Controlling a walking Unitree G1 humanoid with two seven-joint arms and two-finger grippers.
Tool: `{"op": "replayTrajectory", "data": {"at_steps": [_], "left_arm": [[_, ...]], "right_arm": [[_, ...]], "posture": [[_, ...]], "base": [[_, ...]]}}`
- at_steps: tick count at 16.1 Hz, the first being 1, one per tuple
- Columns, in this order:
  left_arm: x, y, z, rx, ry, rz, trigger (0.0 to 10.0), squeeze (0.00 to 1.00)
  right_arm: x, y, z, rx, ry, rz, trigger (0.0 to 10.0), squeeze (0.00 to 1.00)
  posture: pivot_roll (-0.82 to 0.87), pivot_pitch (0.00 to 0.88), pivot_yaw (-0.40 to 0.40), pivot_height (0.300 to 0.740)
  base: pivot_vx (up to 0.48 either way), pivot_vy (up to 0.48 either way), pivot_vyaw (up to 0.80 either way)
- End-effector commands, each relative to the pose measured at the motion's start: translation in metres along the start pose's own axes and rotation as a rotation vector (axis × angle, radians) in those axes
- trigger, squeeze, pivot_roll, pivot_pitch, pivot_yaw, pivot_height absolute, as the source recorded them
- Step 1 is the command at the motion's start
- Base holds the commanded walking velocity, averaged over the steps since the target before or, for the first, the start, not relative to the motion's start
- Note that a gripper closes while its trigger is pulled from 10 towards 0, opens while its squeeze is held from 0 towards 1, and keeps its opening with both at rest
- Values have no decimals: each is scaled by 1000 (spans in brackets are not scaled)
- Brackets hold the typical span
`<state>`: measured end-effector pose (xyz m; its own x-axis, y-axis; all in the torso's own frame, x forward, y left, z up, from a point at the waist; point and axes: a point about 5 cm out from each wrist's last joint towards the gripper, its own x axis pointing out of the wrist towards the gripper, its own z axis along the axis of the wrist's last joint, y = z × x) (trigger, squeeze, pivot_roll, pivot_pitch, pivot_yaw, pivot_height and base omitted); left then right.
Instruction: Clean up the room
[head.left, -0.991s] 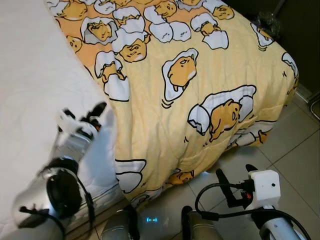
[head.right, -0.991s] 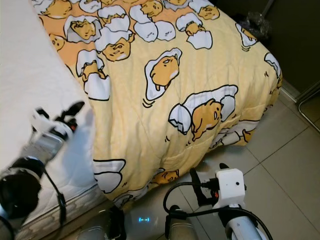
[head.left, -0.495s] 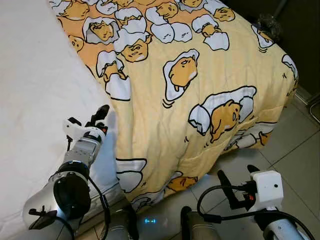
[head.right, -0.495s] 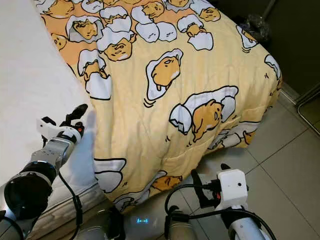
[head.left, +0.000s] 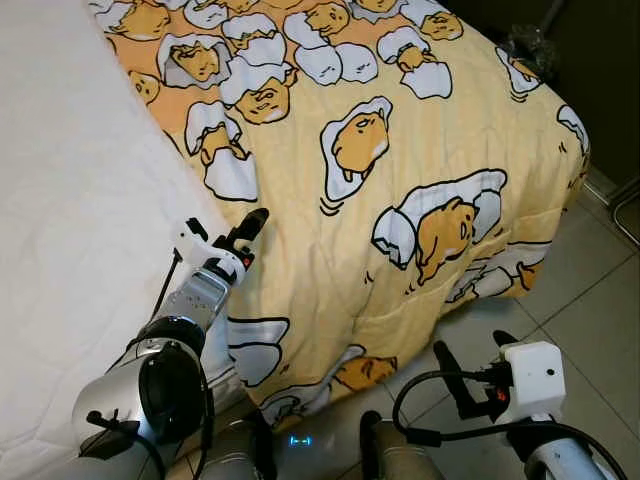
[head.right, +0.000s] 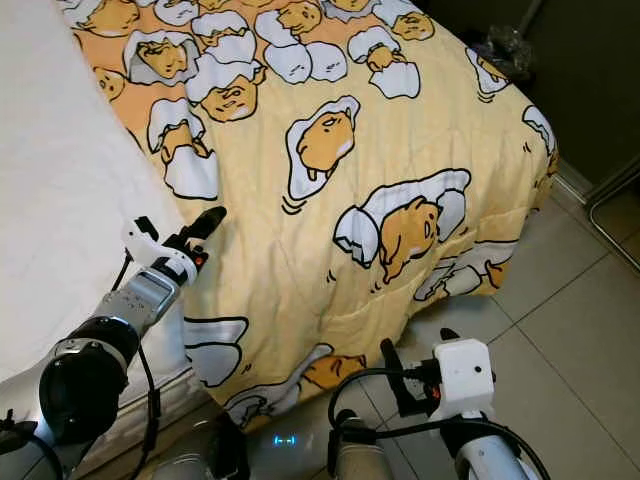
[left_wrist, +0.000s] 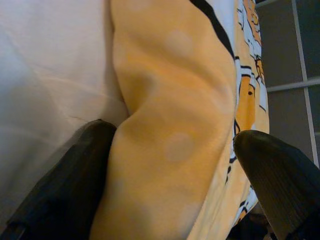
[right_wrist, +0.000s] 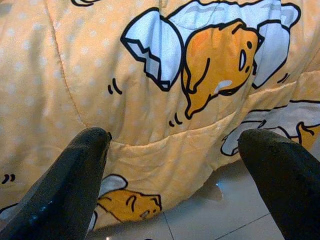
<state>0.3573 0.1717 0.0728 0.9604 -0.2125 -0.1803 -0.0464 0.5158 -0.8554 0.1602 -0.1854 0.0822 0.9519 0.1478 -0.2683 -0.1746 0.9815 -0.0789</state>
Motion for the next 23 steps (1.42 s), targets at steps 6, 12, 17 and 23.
{"op": "replayTrajectory", "data": {"at_steps": [6, 12, 17, 23], "left_arm": [[-9, 19, -6, -140, -33, 102, 0, 0], [-15, 27, 5, -211, -112, 85, 0, 0], [-21, 33, 11, -116, -104, 58, 0, 0], [-22, 32, -13, 469, 147, -2, 0, 0]], "right_arm": [[-3, -1, -1, 3, 14, -8, 10000, 0], [-1, 0, -2, 6, 16, 1, 10000, 0], [-1, 1, -4, 12, 18, -3, 10000, 0], [1, 0, -4, 11, 13, 2, 10000, 0]], "posture": [[-363, 227, -24, 740], [-352, 224, -23, 740], [-333, 219, -10, 740], [-322, 218, -8, 740]], "base": [[0, 0, 0], [0, 0, 0], [0, 0, 0], [0, 0, 0]]}}
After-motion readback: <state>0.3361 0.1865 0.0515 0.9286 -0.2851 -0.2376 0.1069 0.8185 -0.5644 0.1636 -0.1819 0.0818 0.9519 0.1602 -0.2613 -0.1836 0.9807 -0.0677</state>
